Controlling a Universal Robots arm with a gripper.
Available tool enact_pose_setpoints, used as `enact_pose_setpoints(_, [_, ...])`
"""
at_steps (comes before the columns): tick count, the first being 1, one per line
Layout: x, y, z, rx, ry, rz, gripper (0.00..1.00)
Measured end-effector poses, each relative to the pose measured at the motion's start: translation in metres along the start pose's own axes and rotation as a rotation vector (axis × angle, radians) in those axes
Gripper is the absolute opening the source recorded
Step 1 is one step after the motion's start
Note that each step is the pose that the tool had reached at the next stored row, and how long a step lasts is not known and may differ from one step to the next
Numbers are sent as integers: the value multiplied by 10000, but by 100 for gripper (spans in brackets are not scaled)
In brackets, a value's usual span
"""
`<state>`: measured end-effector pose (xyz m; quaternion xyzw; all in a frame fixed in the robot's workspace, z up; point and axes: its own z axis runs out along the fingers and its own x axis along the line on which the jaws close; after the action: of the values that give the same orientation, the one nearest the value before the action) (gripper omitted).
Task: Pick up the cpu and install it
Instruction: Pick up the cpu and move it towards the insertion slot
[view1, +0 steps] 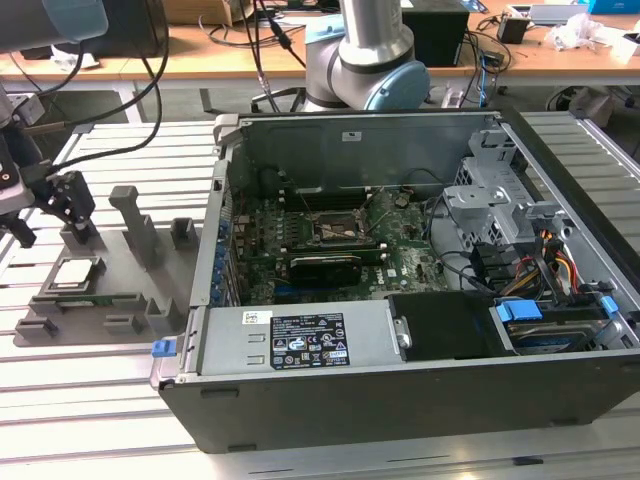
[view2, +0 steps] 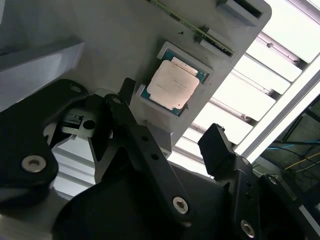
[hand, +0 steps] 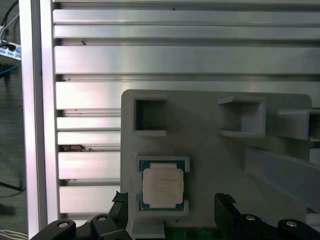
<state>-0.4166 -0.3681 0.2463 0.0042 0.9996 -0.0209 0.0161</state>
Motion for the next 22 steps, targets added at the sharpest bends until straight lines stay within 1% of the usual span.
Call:
enact_pose_setpoints(5, [1,1,38,1,1,0,78])
enact_pose_setpoints(8, [3,3,75,0,1,0,78])
enact_pose_setpoints(22, [6,7,180,1,1,0,78])
